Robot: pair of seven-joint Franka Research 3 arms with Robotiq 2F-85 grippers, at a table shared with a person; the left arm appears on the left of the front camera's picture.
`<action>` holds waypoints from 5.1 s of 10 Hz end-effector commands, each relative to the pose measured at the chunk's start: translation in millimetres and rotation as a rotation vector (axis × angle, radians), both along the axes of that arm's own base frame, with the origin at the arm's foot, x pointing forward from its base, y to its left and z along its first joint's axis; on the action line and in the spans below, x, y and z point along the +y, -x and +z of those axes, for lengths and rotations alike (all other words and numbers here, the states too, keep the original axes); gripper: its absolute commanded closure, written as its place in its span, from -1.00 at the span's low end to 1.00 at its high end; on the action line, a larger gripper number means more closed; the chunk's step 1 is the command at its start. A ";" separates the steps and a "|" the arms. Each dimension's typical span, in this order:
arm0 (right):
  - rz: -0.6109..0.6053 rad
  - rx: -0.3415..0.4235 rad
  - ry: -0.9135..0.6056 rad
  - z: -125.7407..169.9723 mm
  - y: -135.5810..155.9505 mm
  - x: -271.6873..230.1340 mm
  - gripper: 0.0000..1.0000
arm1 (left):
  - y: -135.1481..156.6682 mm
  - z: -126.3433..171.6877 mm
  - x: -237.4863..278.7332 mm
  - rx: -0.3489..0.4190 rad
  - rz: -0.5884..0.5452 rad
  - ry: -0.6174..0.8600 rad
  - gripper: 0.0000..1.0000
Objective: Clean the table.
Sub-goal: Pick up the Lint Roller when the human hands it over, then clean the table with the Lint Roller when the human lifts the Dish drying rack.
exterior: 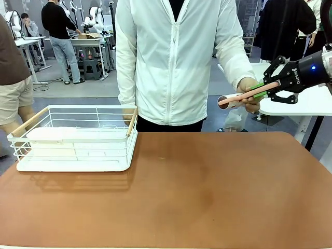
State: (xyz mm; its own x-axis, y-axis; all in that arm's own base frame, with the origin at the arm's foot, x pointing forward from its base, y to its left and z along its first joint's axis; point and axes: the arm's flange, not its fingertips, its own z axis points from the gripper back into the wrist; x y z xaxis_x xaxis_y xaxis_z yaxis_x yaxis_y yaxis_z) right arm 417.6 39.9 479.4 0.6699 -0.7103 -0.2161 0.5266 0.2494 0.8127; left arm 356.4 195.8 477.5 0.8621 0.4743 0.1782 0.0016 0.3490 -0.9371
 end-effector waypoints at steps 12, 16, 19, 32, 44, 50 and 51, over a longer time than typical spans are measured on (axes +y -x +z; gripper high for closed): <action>0.000 0.000 0.000 0.0 0.0 0.0 0.80 | 1.5 1.7 1.3 -0.016 -0.007 0.017 -1.00; 0.000 0.000 0.000 0.0 0.0 0.0 0.80 | 1.5 1.7 1.3 -0.016 -0.007 0.017 -1.00; 0.000 0.000 0.000 0.0 0.0 0.0 0.80 | 1.5 1.7 1.3 -0.016 -0.007 0.017 -1.00; 0.000 0.000 0.000 0.0 0.0 0.0 0.80 | 1.5 1.7 1.3 -0.016 -0.007 0.017 -1.00; 0.000 0.000 0.000 0.0 0.0 0.0 0.80 | 1.5 1.7 1.3 -0.016 -0.007 0.017 -1.00; 0.403 -0.103 0.113 24.2 -43.1 26.2 0.58 | 1.5 1.7 1.3 -0.016 -0.007 0.017 -1.00; 0.525 -0.110 0.130 27.5 -67.0 40.9 0.58 | 1.5 1.7 1.3 -0.016 -0.007 0.017 -1.00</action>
